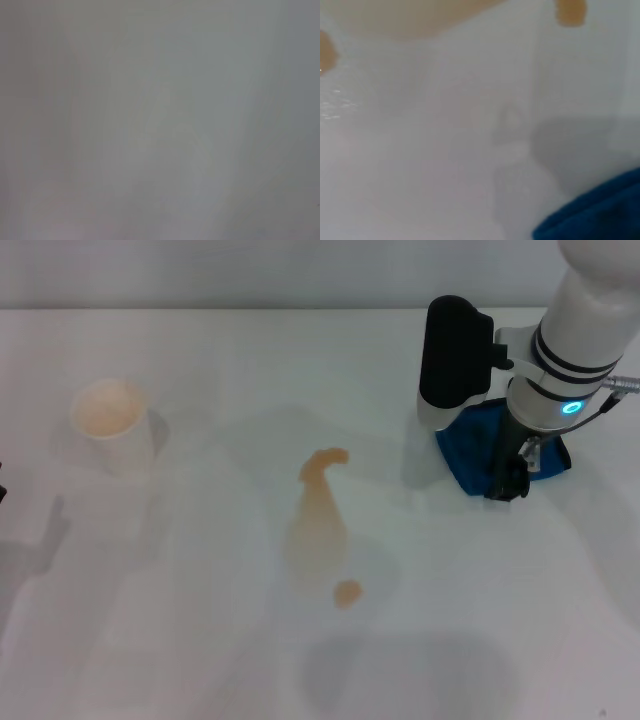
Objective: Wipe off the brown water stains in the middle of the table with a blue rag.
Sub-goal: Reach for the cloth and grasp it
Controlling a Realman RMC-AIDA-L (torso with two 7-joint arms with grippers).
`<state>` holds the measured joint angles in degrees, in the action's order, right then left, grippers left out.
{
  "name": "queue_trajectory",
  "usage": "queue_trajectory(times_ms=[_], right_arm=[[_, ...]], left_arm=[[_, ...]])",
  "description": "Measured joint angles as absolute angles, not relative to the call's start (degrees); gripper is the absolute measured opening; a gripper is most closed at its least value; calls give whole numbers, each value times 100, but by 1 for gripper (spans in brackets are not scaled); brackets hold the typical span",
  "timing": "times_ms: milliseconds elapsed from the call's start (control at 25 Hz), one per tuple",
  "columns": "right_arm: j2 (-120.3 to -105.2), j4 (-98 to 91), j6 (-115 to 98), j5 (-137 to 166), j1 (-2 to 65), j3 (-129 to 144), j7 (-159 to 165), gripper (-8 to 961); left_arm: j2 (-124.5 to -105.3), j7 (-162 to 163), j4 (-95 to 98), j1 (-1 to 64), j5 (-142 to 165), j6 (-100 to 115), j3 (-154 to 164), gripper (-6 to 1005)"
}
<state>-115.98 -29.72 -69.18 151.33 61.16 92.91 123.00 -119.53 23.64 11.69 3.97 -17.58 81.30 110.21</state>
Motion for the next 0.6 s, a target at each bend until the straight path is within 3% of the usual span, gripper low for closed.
queue_trajectory(times_ms=[600], right_arm=[[-11619,-3448,-6844,15115,5780,9768,12359,337]], left_arm=[[-11944,2364,1169,358,-1758,8129,11021,861]])
